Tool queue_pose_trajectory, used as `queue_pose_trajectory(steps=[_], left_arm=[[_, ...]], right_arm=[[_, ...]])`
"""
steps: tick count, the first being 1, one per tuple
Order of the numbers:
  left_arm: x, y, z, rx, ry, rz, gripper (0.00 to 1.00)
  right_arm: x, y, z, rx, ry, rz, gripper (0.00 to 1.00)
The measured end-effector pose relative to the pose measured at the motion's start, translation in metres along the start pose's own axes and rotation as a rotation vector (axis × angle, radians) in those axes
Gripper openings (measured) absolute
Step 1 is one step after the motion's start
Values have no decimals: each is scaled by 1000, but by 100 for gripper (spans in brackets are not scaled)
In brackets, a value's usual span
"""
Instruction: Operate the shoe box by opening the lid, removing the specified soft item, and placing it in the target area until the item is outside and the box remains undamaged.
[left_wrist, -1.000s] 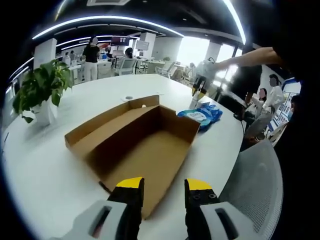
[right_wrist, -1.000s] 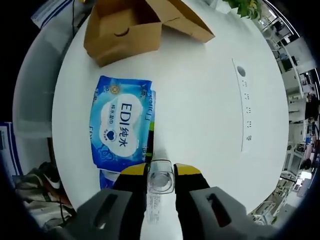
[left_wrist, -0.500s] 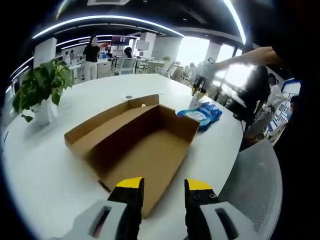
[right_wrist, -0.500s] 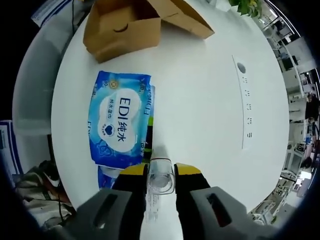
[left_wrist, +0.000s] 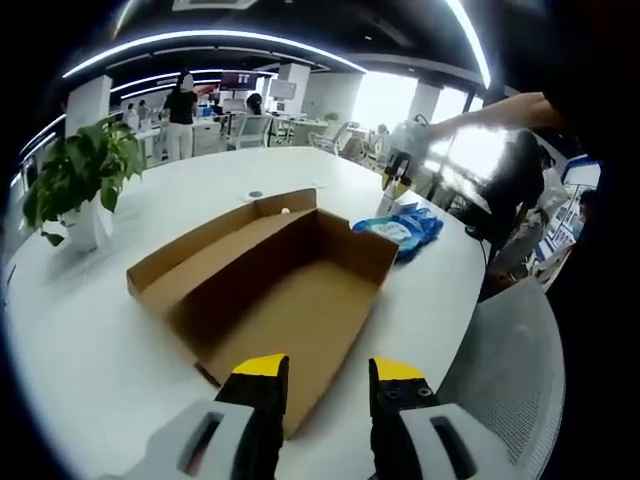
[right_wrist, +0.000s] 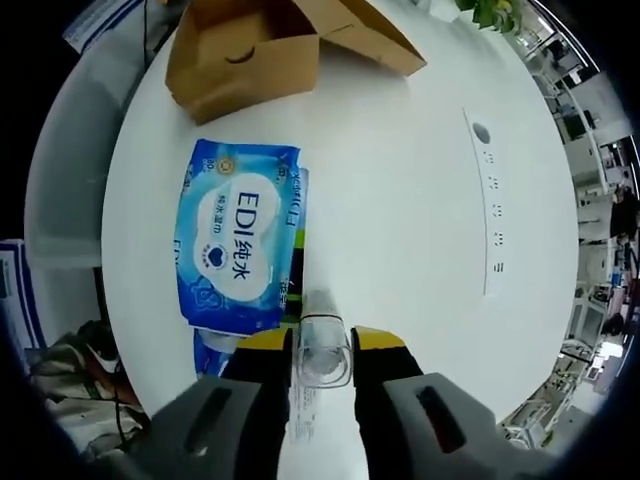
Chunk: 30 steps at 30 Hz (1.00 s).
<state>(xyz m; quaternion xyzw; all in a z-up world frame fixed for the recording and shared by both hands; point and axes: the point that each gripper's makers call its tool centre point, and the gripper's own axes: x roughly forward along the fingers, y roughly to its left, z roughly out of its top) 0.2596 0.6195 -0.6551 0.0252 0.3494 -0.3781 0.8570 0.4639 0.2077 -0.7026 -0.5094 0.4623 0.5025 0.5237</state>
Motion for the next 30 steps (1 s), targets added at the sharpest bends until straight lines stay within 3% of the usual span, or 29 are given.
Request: queue_pose_trajectory(steps=[11,22,28,30], left_arm=[[3,-1,2,5,1,-7,32],[1,0,9,7,-18,-9,32],[-1,1,13,-5,-41,-9,32],[-2,1,16,-9,-51,-10,31]], right_arm=[[-4,-3,-5,-6,-1,-19,24],[-22,-6,-11,20,-9,-67,25],[-37,-5,-21,68,-23,-109,25],[-45,-4,-22,123,-57,-133,25]])
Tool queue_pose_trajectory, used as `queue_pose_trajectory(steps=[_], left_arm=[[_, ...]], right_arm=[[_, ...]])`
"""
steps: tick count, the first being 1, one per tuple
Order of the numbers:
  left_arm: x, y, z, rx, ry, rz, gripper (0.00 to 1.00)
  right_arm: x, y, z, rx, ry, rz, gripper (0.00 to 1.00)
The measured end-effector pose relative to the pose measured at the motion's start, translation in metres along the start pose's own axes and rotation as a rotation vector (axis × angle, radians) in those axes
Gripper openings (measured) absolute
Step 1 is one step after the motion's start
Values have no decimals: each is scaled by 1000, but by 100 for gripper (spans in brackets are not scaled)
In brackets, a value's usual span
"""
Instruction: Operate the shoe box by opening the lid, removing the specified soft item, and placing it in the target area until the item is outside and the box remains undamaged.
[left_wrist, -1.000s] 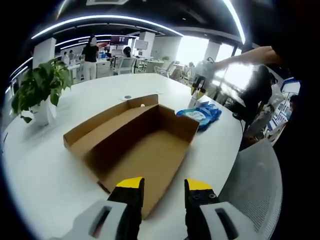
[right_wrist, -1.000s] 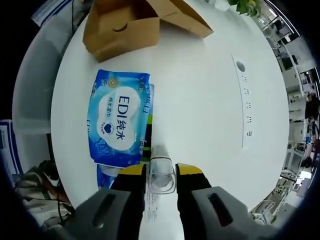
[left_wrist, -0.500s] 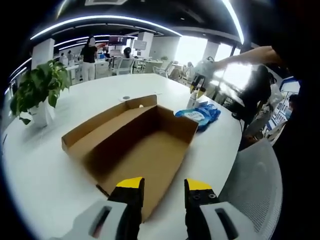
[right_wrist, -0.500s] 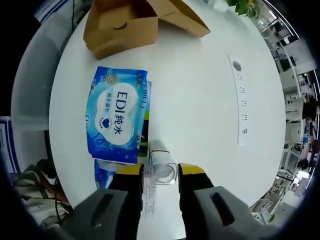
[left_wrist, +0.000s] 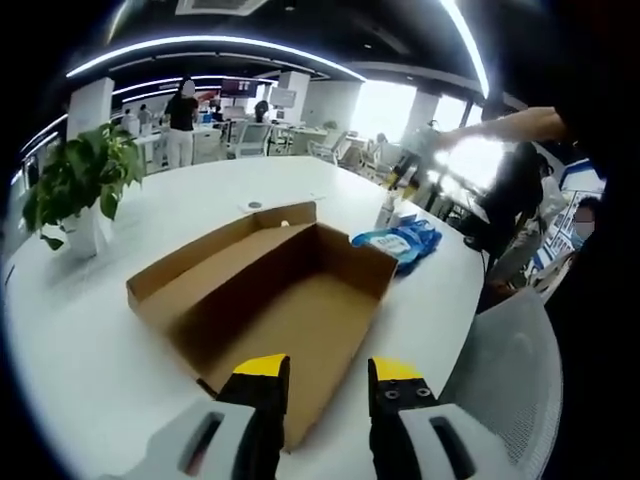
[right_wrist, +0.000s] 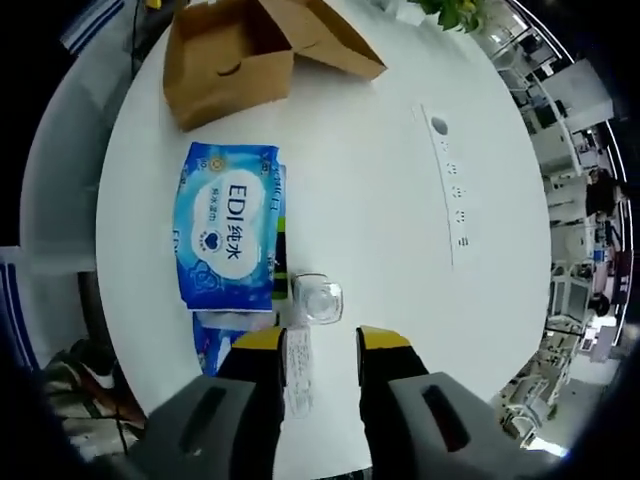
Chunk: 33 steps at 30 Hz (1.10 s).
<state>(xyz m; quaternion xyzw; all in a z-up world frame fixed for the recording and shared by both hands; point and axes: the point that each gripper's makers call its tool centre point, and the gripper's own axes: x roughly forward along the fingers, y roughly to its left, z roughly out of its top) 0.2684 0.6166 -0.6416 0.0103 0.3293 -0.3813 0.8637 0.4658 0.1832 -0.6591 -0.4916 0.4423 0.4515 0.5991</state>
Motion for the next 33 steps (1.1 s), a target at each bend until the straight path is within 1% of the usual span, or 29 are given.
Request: queue_pose_trajectory(steps=[1,3,4,8,10,11,12,15,16,17,19,20,23,25,26,28,33], left_arm=[[0,0,1,0,-3,-1,31],[-1,-2,4,7,-8,-5,31],[-2,-3,4,9,-11,-5,31],[-2,-5,6,10,-20,-7,32],[-3,-8,6,13,-21,-11,32],[-3,-8,7,14,-23,-11,32],[-3,-9,6,13,-24,-12,32],[-4,-11,8,7,-34,-11,32],[-4,-11,8,5,-37,-10,32],[-4,-10,9,3,-41,-8,32],[-5,-10,10,-5,-50,-6,32],[-5,-10,9,-7,-52,-5,32],[-6,-11,9,-10,-56,-7,32],[-6,-13,9,-8,-57,-10,32],[-7,-13,8,-8,-58,-10,32],[-8,-14,8,-8,-59,-10,32],[-10,-14,6,-14,-64,-9,32]], right_arm=[[-3,0,-1,26,-14,-5,25],[-13,1,-4,117,-55,-23,25],[-16,3,-5,147,-72,-23,25],[-33,7,-7,299,-171,-55,25],[-39,9,-7,356,-215,-63,26],[-44,9,-6,406,-254,-78,27],[-47,10,-6,436,-281,-78,27],[-60,14,1,564,-410,-89,27],[-62,14,3,591,-443,-92,27],[-67,17,8,620,-494,-85,28],[-72,22,14,666,-552,-92,29],[-73,23,15,671,-557,-92,30],[-74,30,21,704,-606,-91,30],[-75,36,28,719,-633,-82,30],[-76,42,35,721,-648,-79,30],[-73,51,44,711,-652,-69,30],[-65,63,60,687,-655,-43,30]])
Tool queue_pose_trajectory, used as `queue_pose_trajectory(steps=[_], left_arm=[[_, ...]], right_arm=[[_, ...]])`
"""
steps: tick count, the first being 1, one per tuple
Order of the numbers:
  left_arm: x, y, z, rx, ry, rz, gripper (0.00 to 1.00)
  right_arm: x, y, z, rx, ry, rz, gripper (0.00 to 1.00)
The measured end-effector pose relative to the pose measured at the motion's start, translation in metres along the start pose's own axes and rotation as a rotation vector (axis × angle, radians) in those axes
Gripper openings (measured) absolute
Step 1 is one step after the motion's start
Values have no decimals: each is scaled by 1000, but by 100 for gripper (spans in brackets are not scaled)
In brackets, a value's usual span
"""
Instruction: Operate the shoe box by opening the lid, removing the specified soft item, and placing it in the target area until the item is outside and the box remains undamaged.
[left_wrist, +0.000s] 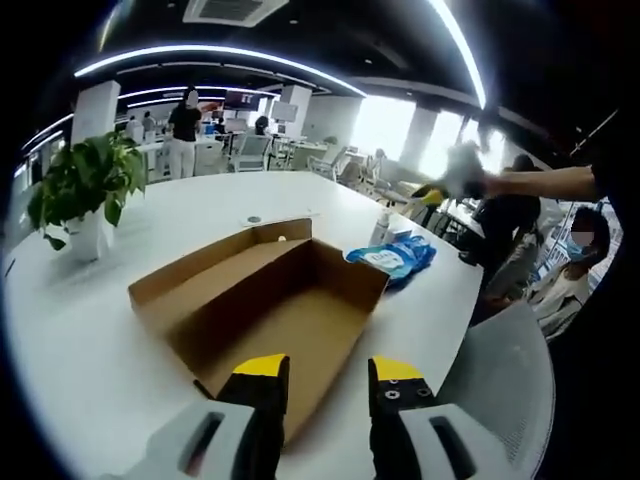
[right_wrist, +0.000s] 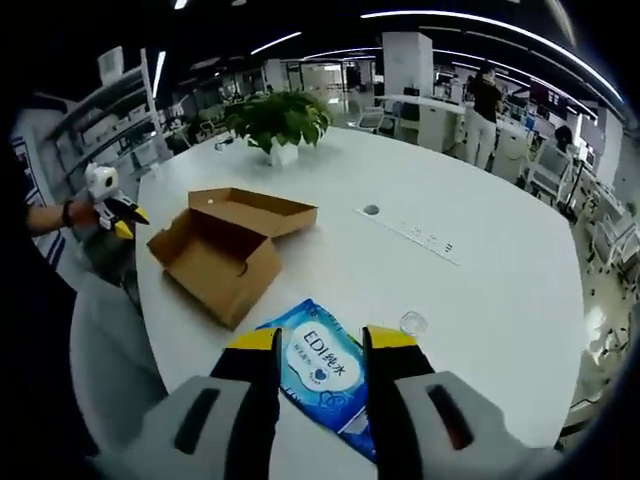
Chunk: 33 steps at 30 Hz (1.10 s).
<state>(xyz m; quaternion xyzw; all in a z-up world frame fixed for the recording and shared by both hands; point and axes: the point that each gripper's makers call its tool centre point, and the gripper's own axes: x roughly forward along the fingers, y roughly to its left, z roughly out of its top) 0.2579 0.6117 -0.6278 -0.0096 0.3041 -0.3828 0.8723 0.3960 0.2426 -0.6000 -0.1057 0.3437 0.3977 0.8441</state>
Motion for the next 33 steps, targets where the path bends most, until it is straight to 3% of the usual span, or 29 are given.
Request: queue_pose_trajectory(steps=[9,15,19,22,24,25,28,30,33], left_arm=[[-8,6,-5,-15,-8,21,32],[-13,12,1,-57,-51,38,32],[-15,29,1,-82,-64,121,33],[-18,54,-5,-108,-56,239,33],[-19,63,-9,-174,-69,278,34],[-20,72,-10,-230,-106,308,36],[-23,91,-23,-312,-100,394,37],[-20,97,-35,-346,-59,424,37],[-8,96,-42,-380,-38,417,37]], right_arm=[[12,22,-3,-15,30,39,29],[16,27,-1,-19,41,59,29],[18,27,0,-16,39,59,28],[18,29,2,-15,33,61,28],[18,29,3,-11,29,62,28],[19,29,3,-10,27,63,29],[20,31,4,-2,19,66,28],[21,32,3,1,20,68,28],[22,33,3,11,12,69,28]])
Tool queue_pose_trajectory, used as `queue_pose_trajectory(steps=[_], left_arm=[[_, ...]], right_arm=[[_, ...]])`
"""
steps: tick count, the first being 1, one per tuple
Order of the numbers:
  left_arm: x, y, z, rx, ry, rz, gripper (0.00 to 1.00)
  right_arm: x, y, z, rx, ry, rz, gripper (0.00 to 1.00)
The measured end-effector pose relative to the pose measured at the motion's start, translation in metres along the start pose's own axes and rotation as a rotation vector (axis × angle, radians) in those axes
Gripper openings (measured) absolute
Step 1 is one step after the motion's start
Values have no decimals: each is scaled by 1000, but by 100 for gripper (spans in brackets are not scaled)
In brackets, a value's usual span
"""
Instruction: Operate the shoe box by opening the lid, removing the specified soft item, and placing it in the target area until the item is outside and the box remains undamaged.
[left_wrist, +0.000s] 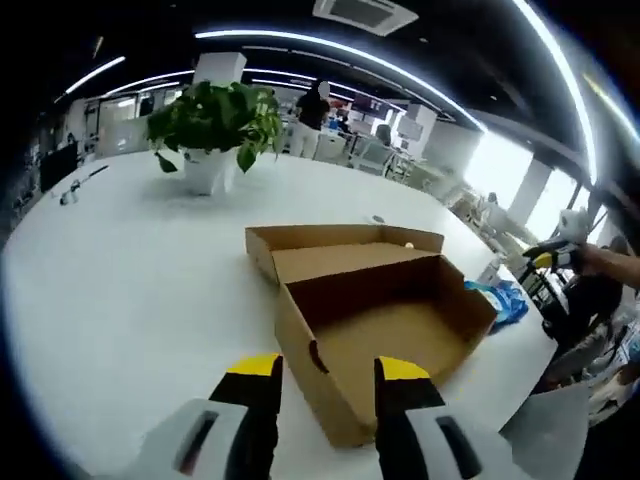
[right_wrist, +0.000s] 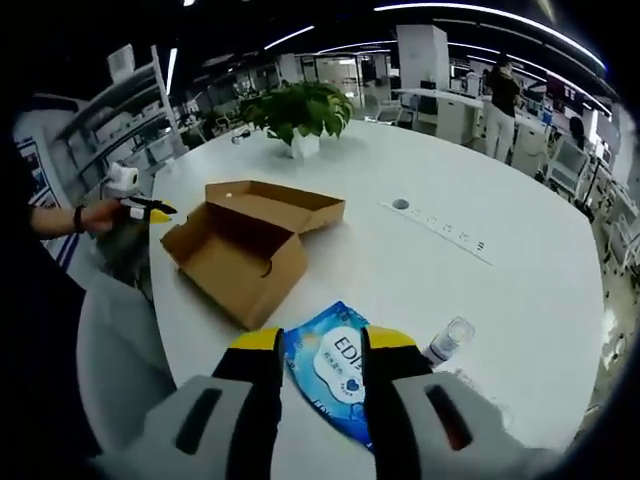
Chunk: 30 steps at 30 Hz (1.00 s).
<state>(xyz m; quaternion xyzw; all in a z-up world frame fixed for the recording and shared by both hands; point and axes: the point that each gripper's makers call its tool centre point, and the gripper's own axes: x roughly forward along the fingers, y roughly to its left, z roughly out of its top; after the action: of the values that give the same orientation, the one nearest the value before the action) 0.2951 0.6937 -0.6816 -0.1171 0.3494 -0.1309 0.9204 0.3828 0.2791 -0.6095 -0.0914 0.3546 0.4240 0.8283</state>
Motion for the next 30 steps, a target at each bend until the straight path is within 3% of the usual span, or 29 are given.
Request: queue_pose_trajectory(steps=[4,7,11,14,21,30], left_arm=[[11,-3,-13,-10,52,13,36],[21,-12,-19,-59,58,-13,35],[29,-13,-32,-12,118,18,31],[29,-11,-32,16,119,26,24],[28,-12,-32,51,131,12,24],[26,-13,-33,70,138,-3,23]], right_arm=[[3,2,-1,5,0,4,28],[5,3,-1,5,1,10,28],[6,4,-1,9,-1,10,28],[8,4,-1,10,0,10,28],[15,8,-1,26,-10,13,27],[37,12,17,84,-76,14,28]])
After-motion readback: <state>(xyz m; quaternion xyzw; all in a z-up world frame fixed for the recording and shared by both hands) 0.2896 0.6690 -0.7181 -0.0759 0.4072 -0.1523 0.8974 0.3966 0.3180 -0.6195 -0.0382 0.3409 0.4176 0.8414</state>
